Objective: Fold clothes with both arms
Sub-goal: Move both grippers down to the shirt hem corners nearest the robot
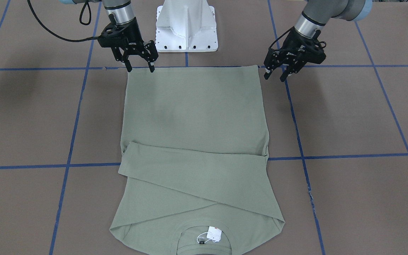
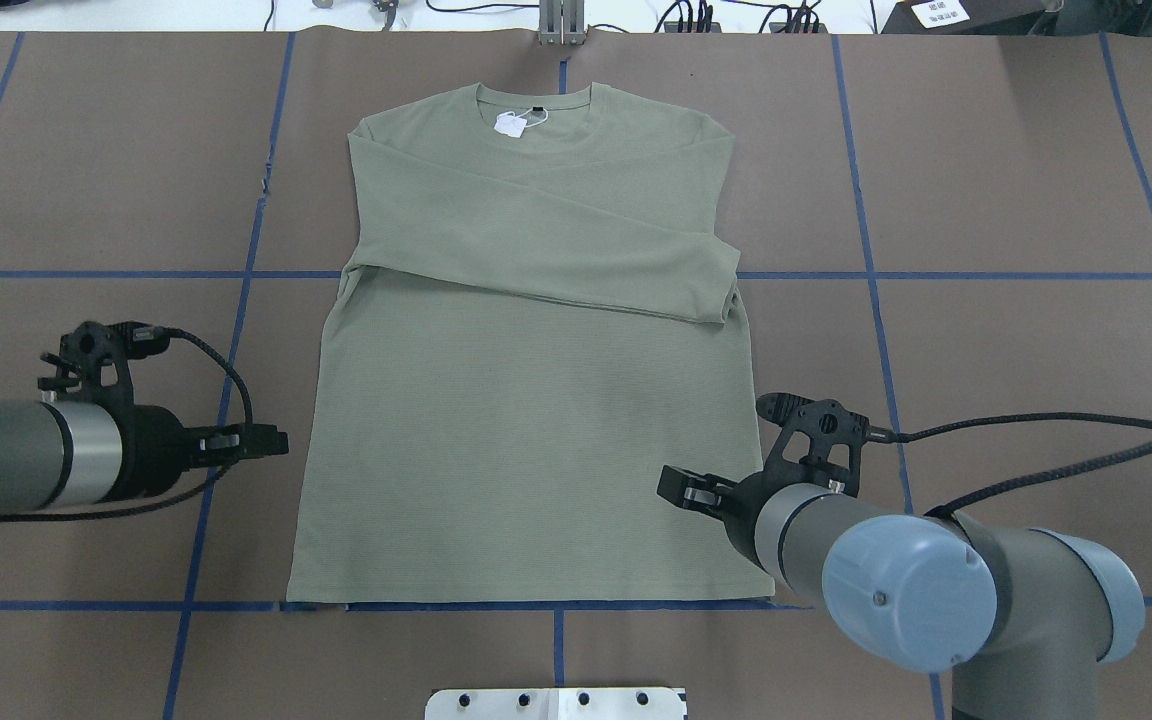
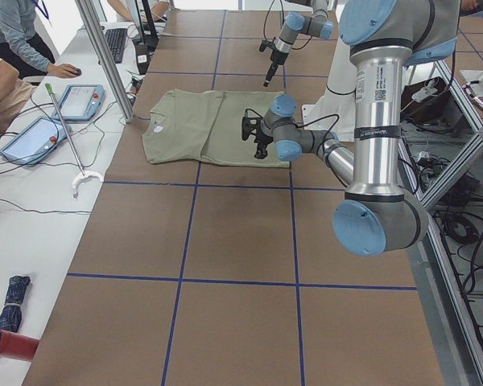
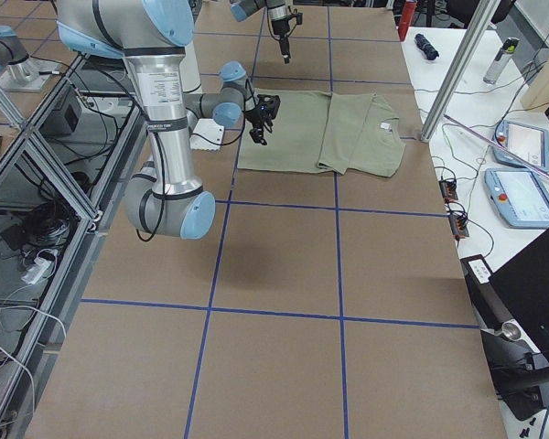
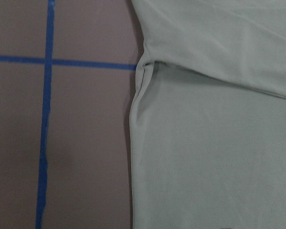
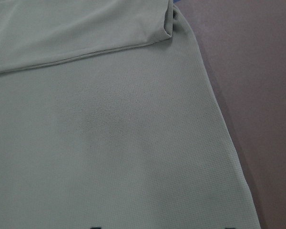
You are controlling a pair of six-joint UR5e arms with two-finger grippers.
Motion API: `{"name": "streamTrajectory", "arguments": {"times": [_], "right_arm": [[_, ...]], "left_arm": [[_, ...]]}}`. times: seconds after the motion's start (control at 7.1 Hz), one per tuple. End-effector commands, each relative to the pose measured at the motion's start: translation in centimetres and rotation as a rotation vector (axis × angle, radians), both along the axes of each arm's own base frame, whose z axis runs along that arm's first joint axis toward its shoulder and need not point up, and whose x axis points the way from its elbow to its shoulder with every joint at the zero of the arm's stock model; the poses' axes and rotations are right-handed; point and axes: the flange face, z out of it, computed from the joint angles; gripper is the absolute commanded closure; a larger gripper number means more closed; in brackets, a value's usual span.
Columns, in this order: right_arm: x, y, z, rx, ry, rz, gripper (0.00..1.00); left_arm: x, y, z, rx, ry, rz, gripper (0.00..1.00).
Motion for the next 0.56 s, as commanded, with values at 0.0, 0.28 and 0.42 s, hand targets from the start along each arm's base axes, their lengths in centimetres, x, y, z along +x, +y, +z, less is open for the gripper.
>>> {"name": "streamTrajectory", "arguments": {"times": [0.0, 0.28, 0.42], "right_arm": [[1.0, 2.3, 2.9, 0.028, -0.066, 0.009, 0.1], [0.6, 2.9, 2.9, 0.041, -0.064, 0.011, 0.06], [0.5, 3.1, 3.1, 0.049, -0.058, 0.019, 0.04]], "left_arm": [[4.9, 6.9, 1.6, -0.098, 0.0, -0.032, 0.3], [6.1, 7.6, 3.4, -0.1, -0.036, -0.025, 0.3], [6.6, 8.3, 3.8, -0.101, -0.046, -0.008, 0.3]]}}
